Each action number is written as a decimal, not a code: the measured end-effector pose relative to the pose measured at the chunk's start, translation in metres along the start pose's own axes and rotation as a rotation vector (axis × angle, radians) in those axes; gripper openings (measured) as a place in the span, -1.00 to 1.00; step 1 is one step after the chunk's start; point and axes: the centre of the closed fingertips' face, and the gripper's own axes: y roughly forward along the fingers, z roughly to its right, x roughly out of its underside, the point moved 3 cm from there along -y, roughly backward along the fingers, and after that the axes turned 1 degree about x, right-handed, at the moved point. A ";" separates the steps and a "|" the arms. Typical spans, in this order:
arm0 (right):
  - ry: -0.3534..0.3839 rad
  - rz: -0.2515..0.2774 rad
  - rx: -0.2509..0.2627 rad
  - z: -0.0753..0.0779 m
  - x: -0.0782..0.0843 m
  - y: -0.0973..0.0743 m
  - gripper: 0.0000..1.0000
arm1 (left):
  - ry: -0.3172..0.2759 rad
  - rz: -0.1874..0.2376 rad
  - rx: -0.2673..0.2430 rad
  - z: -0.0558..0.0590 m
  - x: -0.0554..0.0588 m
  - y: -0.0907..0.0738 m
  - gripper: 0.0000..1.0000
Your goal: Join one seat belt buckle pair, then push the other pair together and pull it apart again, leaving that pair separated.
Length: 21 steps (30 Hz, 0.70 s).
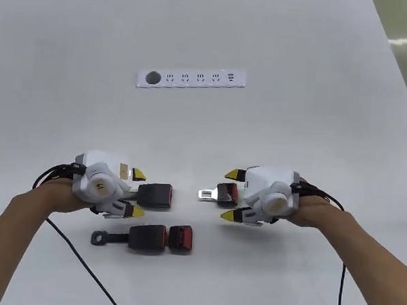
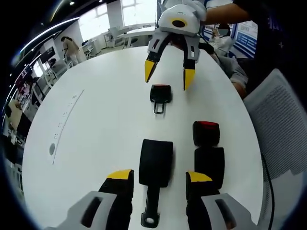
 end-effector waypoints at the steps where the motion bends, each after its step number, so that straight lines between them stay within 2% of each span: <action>1: -0.002 -0.003 -0.004 0.001 0.003 0.001 -0.08 | 0.001 -0.005 0.005 -0.001 0.001 0.002 -0.13; 7: -0.001 -0.022 -0.022 0.005 0.012 0.003 -0.15 | 0.010 -0.033 0.028 -0.006 0.006 0.011 -0.20; 21: 0.012 -0.049 -0.066 0.007 0.021 0.008 -0.28 | 0.043 -0.095 0.068 -0.008 0.014 0.026 -0.31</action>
